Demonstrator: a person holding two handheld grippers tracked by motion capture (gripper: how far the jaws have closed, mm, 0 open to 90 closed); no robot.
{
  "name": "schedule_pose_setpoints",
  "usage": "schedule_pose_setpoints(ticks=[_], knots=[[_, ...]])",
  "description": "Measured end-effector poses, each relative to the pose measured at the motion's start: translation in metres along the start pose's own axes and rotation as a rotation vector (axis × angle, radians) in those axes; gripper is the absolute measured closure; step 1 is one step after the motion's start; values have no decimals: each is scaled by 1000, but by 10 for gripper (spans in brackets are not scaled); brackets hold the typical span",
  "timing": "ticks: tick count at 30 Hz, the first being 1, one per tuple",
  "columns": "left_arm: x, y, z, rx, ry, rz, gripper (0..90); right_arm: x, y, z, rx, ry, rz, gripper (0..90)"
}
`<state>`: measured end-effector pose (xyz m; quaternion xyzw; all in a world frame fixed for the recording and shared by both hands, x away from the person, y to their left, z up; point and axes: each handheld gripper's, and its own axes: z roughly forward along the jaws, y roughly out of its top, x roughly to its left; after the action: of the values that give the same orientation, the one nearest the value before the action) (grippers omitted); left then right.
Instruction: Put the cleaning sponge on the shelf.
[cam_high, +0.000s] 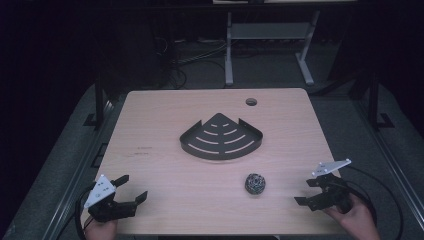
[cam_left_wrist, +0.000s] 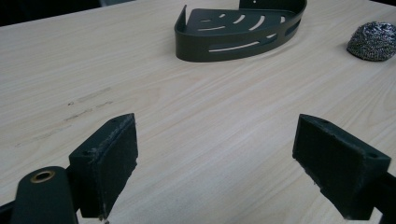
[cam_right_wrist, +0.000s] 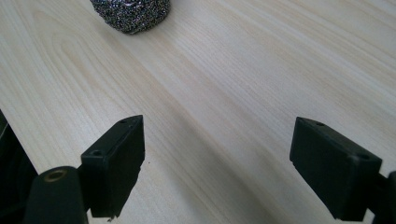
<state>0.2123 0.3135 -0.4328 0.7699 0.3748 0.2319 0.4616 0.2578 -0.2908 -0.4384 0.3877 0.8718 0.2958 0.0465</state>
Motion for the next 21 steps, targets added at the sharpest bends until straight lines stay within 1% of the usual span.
schedule_pose_setpoints(ticks=[5,6,9,10,13,16,17,18,20,21], knots=[[0,0,1,3,-3,3,134,0,0,2,12,3,5,175],[0,0,0,1,-4,10,133,1,0,2,17,3,-1,175],[0,1,-1,-3,-4,10,134,4,2,3,28,4,-5,175],[1,1,-1,-7,-5,4,134,7,4,2,30,0,-20,175],[1,1,0,-1,-6,8,134,11,9,3,39,7,-25,175],[1,1,0,-1,-6,13,134,13,14,4,48,5,-49,175],[1,1,0,-1,-6,13,134,13,14,4,48,5,-49,175],[1,1,0,0,-6,12,133,14,19,4,58,10,-57,174],[1,1,0,0,-7,13,134,15,20,5,60,12,-61,174],[0,1,1,1,-6,14,133,17,24,6,68,17,-72,174]])
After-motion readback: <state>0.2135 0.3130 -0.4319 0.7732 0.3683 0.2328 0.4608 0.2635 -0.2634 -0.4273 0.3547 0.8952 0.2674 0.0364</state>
